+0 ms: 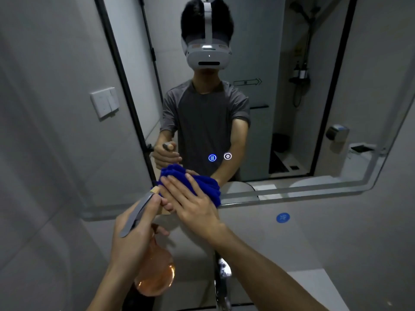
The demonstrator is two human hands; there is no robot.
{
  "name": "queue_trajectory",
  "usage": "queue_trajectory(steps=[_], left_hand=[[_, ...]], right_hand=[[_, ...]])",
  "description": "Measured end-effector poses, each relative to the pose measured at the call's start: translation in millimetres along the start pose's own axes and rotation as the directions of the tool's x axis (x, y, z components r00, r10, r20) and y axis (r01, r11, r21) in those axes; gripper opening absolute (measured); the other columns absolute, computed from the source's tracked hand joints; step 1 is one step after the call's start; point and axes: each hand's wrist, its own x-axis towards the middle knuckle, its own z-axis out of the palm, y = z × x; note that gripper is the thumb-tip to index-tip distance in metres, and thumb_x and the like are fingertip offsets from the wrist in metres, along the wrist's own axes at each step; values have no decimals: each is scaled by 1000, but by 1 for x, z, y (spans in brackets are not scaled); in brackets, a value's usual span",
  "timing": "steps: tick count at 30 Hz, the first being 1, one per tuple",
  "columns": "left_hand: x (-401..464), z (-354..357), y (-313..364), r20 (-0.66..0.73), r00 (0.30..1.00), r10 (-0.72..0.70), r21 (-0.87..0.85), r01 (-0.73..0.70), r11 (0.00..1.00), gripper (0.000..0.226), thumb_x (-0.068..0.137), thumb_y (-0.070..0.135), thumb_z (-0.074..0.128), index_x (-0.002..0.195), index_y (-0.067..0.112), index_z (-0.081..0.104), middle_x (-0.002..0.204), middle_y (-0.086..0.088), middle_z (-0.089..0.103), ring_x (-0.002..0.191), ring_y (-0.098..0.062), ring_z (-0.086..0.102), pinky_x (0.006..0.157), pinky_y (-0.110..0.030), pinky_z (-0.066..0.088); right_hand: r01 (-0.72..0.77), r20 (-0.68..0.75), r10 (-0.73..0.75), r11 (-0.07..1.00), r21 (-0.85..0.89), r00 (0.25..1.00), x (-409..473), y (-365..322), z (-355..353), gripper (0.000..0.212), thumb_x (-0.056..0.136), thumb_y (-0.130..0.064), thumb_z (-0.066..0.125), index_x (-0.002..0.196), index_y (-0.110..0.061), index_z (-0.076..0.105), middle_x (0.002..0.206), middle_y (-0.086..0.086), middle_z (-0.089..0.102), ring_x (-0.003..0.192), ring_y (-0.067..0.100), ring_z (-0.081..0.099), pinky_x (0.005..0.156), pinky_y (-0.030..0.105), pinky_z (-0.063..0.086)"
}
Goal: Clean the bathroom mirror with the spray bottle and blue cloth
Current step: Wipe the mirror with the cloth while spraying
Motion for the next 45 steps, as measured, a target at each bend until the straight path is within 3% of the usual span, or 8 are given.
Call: queue_trajectory(steps=[6,11,14,19,28,33,39,45], left_hand=[[3,-5,-1,11,1000,-15,-5,15,1000,24,96,26,59,97,7,74,89,-14,76,90,-29,73,66,-43,58],[0,12,-4,50,998,-25,-16,26,1000,23,95,25,58,93,8,74,87,-10,77,83,-22,74,53,-26,55],[-2,22,-3,63,998,-13,-32,15,999,22,95,24,57,93,10,74,86,-10,77,84,-22,74,52,-27,54],[-6,26,7,104,995,-4,-80,13,997,18,95,23,57,93,15,73,82,-8,76,78,-17,73,52,-23,54],[-6,14,6,78,997,-19,-29,21,999,24,91,33,59,90,15,74,81,-10,75,79,-35,70,57,-29,55],[-5,2,7,68,998,-12,-34,14,999,28,85,38,60,91,15,74,76,-11,74,71,-25,71,50,-23,52],[-1,-10,9,47,998,41,31,-42,999,21,95,31,58,98,19,75,88,-2,77,73,-22,70,56,-22,54],[0,-30,2,-17,1000,1,-32,-2,999,22,95,33,61,97,17,76,92,-9,76,80,-45,68,68,-58,57]], right_hand=[[38,7,-38,999,-8,999,-22,35,-12,55,101,-7,45,154,-10,30,162,9,26,151,23,18,118,51,25],[-175,-63,170,981,-79,983,-88,105,-42,52,98,-4,37,149,-11,41,156,8,36,146,23,33,116,48,29],[-357,-132,345,930,-82,929,-102,135,-66,61,89,4,44,149,-8,39,154,14,39,144,29,35,113,50,30],[-625,-256,636,769,130,728,-69,174,-112,67,84,-1,47,150,-1,34,156,18,35,146,32,30,119,46,24],[-649,-305,687,725,230,660,-18,195,-136,65,90,-10,41,153,-4,27,160,12,28,150,28,20,124,36,11],[-619,-338,659,750,234,672,32,202,-147,64,92,-10,42,154,-2,25,161,15,24,151,30,17,121,52,16],[-563,-333,580,811,156,743,113,174,-151,66,92,-19,45,154,-6,26,162,12,24,151,28,17,121,51,15],[-362,-287,354,932,30,890,138,88,-99,65,93,-10,54,153,-4,30,161,16,26,150,29,21,121,54,16]])
